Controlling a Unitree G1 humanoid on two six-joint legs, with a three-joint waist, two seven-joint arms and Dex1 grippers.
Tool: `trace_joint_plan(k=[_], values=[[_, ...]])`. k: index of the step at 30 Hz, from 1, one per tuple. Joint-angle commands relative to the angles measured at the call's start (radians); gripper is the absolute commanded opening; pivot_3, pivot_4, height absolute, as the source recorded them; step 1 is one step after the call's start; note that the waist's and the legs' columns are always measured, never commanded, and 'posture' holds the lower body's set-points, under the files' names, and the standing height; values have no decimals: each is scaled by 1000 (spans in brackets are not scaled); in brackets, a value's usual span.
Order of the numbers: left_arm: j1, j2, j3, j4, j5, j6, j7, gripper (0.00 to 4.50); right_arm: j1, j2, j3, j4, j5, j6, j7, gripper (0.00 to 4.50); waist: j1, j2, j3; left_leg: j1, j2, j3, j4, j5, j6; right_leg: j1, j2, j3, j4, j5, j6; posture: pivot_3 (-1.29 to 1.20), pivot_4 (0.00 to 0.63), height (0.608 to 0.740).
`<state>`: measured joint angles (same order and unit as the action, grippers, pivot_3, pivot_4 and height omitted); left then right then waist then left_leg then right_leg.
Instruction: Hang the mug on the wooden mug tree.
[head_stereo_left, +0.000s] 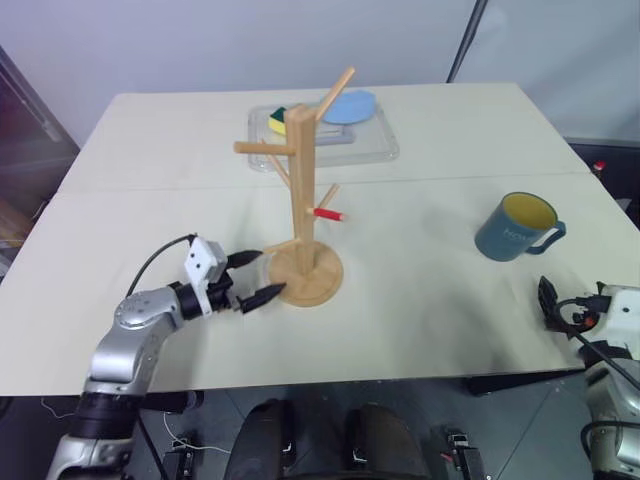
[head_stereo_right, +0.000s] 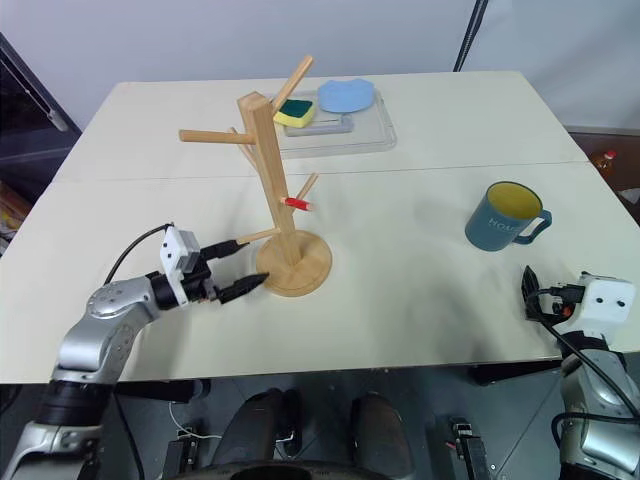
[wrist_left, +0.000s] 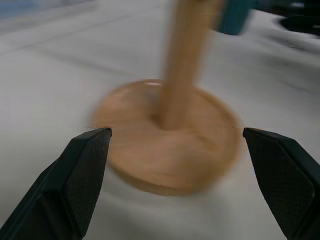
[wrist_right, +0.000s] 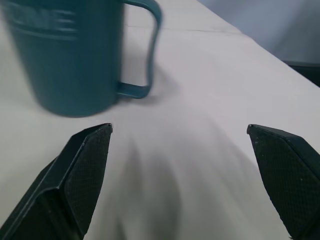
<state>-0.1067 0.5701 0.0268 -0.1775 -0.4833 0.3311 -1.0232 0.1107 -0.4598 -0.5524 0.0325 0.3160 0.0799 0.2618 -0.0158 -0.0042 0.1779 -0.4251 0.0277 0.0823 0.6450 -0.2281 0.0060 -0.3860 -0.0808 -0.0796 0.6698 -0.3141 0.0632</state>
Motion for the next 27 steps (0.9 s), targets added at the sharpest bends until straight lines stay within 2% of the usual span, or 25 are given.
trace_joint_plan(k=[1, 6, 12, 27], values=[[34, 50, -9, -147, -86, 72, -60, 4500, -69, -37, 6, 56, -16, -36, 13, 4465, 1, 1, 0, 0, 0, 0, 0, 0, 0, 0, 0, 0, 0, 0, 0, 0, 150, 740], [58, 79, -36, -246, -96, 98, -62, 4500, -140, -59, 29, 131, -30, -58, 35, 4465, 5, 2, -1, 0, 0, 0, 0, 0, 0, 0, 0, 0, 0, 0, 0, 0, 150, 740], [39, 56, -97, -353, -96, 118, -13, 4500, -227, -92, 41, 242, -47, -82, 50, 4465, 5, 2, -1, 0, -1, 0, 1, 0, 1, 0, 0, 0, 0, 0, 0, 0, 150, 740], [-14, 41, -138, -357, -94, 125, 21, 4500, -321, -121, 59, 407, -64, -155, 87, 4465, 4, 2, -1, 0, 0, 0, 1, 0, 1, 0, 2, 1, 0, 0, 0, 0, 150, 740]])
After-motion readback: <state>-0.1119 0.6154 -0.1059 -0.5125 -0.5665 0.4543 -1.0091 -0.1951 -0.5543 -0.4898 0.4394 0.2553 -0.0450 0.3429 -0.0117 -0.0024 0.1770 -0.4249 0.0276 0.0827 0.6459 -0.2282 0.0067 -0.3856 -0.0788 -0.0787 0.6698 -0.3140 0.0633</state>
